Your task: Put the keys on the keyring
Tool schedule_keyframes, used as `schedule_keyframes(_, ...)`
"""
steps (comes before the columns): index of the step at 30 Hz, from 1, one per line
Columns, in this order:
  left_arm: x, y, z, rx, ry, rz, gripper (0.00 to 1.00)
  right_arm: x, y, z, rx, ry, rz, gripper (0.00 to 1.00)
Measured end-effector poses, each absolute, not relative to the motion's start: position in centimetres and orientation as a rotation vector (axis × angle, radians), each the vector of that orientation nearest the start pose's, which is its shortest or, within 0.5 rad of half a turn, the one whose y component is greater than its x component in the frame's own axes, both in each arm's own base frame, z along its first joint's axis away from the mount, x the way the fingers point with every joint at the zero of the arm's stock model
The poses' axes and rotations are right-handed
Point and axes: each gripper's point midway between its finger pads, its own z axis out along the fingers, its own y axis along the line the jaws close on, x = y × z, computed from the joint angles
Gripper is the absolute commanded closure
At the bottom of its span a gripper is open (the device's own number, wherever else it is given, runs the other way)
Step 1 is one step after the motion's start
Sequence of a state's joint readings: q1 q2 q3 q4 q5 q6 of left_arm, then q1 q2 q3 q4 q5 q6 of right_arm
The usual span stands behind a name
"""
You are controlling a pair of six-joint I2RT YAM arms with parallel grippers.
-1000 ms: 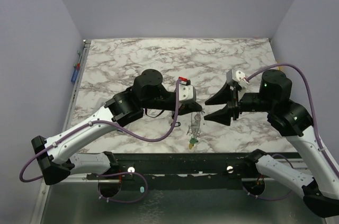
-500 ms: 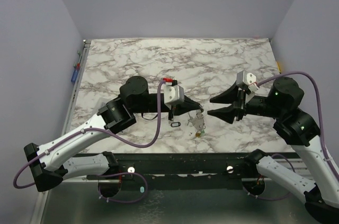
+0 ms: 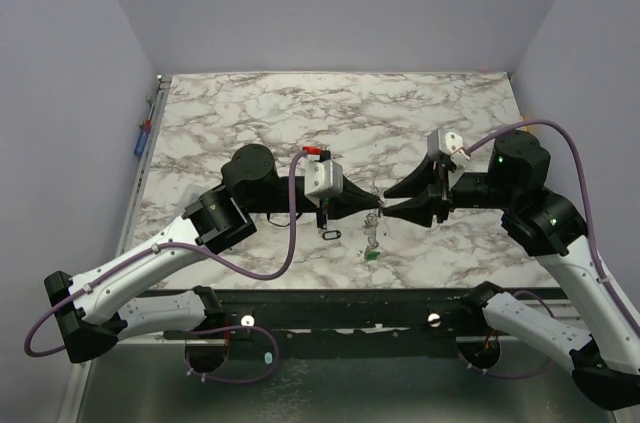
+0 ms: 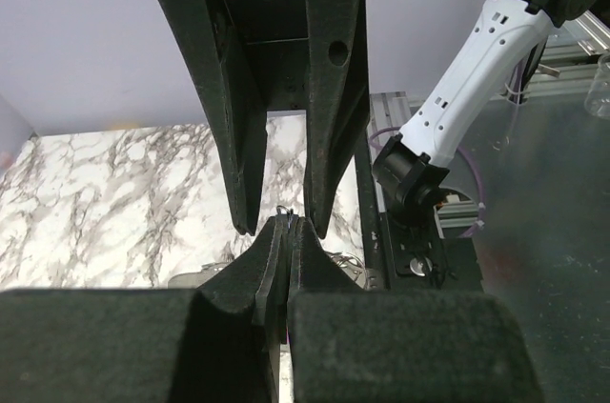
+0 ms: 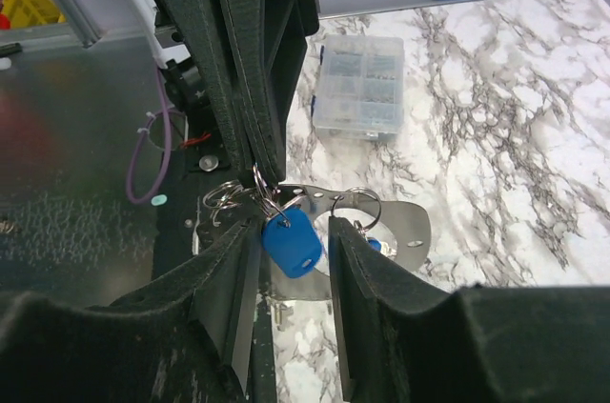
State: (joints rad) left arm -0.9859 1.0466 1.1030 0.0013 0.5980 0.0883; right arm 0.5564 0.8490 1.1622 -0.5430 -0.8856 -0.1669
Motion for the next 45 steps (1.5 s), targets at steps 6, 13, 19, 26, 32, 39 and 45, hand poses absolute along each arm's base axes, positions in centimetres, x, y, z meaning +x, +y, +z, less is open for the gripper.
schedule_keyframes(6,11.2,-34.7,38.7,1.243,1.076,-1.165,1.00,12.6,23.6,36.2,-1.241,1.370,1.078,0.84)
schedule_keyframes(13,11.1,-34.7,38.8,1.243,1.073,-1.171,1.00,12.1,23.6,36.1,-1.254,1.369,1.099,0.97)
schedule_keyframes(19,11.1,-34.7,39.0,1.241,1.066,-1.175,1.00,11.9,23.5,36.2,-1.257,1.360,1.102,0.99)
schedule_keyframes(26,11.1,-34.8,39.1,1.227,1.054,-1.184,1.00,11.9,23.5,36.3,-1.257,1.357,1.105,0.99)
schedule_keyframes(32,11.4,-34.9,38.4,1.169,1.044,-1.202,1.00,11.9,23.5,35.7,-1.243,1.376,1.113,0.99)
schedule_keyframes(39,12.4,-35.0,38.6,1.039,1.028,-1.215,1.00,12.6,23.6,35.7,-1.175,1.372,1.103,0.99)
schedule_keyframes(45,13.3,-34.9,39.8,0.945,1.001,-1.214,1.00,13.6,23.6,36.8,-1.111,1.348,1.067,0.99)
